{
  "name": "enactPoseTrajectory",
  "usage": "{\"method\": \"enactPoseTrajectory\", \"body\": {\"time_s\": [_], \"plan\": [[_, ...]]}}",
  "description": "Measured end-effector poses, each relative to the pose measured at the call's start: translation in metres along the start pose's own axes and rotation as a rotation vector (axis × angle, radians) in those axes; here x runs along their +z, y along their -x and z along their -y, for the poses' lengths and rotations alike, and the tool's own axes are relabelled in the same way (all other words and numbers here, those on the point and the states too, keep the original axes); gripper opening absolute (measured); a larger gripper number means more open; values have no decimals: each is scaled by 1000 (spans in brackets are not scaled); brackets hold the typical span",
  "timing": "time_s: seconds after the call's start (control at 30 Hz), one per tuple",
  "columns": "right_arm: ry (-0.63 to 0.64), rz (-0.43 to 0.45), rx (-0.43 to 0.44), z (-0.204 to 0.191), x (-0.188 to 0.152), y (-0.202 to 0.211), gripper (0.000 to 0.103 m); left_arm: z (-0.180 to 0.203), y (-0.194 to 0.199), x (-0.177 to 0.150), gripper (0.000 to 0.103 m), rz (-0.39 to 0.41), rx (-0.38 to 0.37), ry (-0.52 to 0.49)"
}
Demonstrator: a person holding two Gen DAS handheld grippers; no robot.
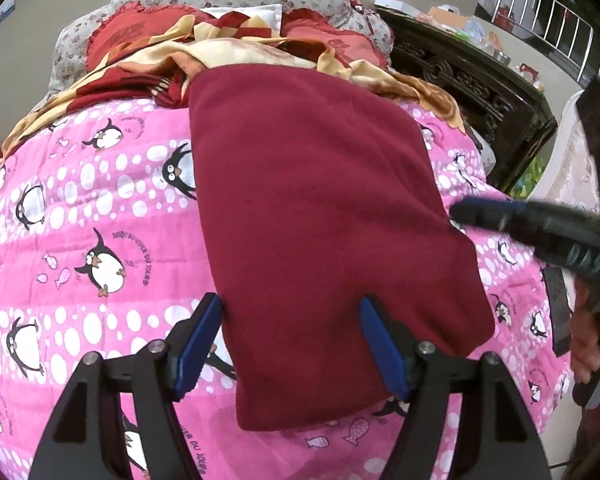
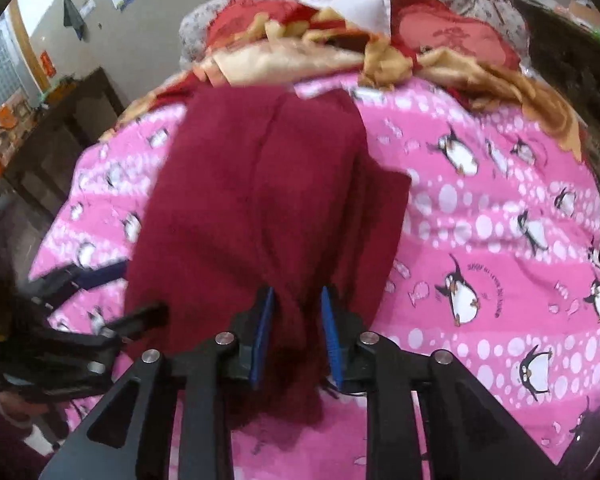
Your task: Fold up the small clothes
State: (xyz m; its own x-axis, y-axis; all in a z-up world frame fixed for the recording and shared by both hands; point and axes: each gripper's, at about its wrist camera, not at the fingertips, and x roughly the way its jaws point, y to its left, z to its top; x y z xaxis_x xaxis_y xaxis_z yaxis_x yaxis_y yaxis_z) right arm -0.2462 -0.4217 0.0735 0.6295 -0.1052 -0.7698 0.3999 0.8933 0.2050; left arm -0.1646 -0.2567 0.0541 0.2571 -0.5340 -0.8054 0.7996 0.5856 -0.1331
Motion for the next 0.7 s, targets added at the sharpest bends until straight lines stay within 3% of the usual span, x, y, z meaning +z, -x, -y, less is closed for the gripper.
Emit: {"method": "enactPoseTrajectory", "body": {"time_s": [0.13, 0.27, 0.4, 0.53, 0.7], "plan": [[-3, 76, -52, -8, 16, 3, 30, -1, 3, 3, 75, 4, 3, -2], [-23, -10, -73, 2, 16, -37, 30, -11, 6, 11, 76, 11, -33, 41], [-111, 10, 0, 24, 5, -38, 31, -28, 8, 20, 87, 28, -104, 117], [-142, 60, -1, 30, 1, -22, 50, -47, 0, 28, 89, 37, -160, 207], [-242, 71, 78, 50, -2, -35, 58, -63, -17, 31, 89, 9, -216, 285]]}}
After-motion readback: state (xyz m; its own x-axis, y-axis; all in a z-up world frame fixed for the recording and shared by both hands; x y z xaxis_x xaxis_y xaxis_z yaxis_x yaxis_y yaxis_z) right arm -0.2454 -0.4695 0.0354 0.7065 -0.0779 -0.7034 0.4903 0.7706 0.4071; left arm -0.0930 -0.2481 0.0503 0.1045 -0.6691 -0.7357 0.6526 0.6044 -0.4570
